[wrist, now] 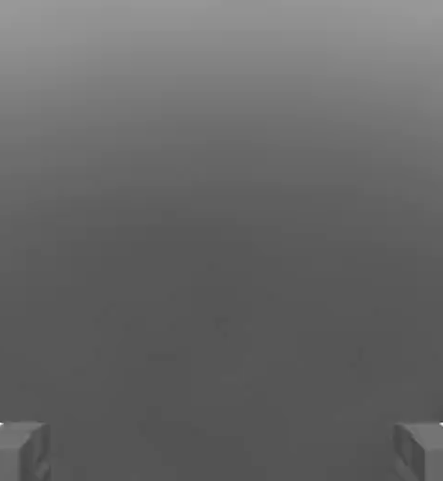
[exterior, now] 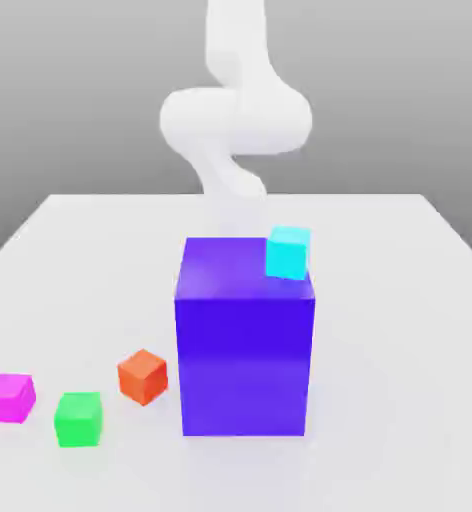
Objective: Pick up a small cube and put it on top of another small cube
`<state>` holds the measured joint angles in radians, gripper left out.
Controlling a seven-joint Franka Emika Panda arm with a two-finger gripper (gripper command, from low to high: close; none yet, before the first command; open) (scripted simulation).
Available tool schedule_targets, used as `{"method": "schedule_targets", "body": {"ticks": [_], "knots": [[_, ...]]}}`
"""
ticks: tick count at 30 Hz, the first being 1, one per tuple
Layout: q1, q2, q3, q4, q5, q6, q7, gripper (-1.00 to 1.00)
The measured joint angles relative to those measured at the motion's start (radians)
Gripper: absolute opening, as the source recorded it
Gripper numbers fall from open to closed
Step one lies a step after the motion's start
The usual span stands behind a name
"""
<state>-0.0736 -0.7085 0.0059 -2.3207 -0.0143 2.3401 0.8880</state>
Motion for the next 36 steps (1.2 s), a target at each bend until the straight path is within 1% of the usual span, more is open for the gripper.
{"method": "schedule_targets", "body": {"ticks": [8, 12, 16, 20, 24, 27, 30, 31, 36], "knots": [[-0.207, 0.297, -0.016, -0.067, -0.058, 0.130, 0.293, 0.00], [-0.290, 0.442, -0.047, -0.100, -0.078, 0.193, 0.430, 0.00], [-0.358, 0.586, -0.092, -0.133, -0.076, 0.258, 0.552, 0.00], [-0.454, 0.731, -0.134, -0.167, -0.035, 0.324, 0.646, 0.00], [-0.507, 0.876, -0.151, -0.200, 0.055, 0.388, 0.704, 0.00], [-0.544, 0.985, -0.134, -0.197, 0.118, 0.457, 0.699, 0.00], [-0.574, 1.094, -0.100, -0.177, 0.152, 0.540, 0.678, 0.00], [-0.579, 1.117, -0.093, -0.173, 0.159, 0.558, 0.672, -1.00], [-0.579, 1.117, -0.093, -0.173, 0.158, 0.560, 0.674, -1.00]]}}
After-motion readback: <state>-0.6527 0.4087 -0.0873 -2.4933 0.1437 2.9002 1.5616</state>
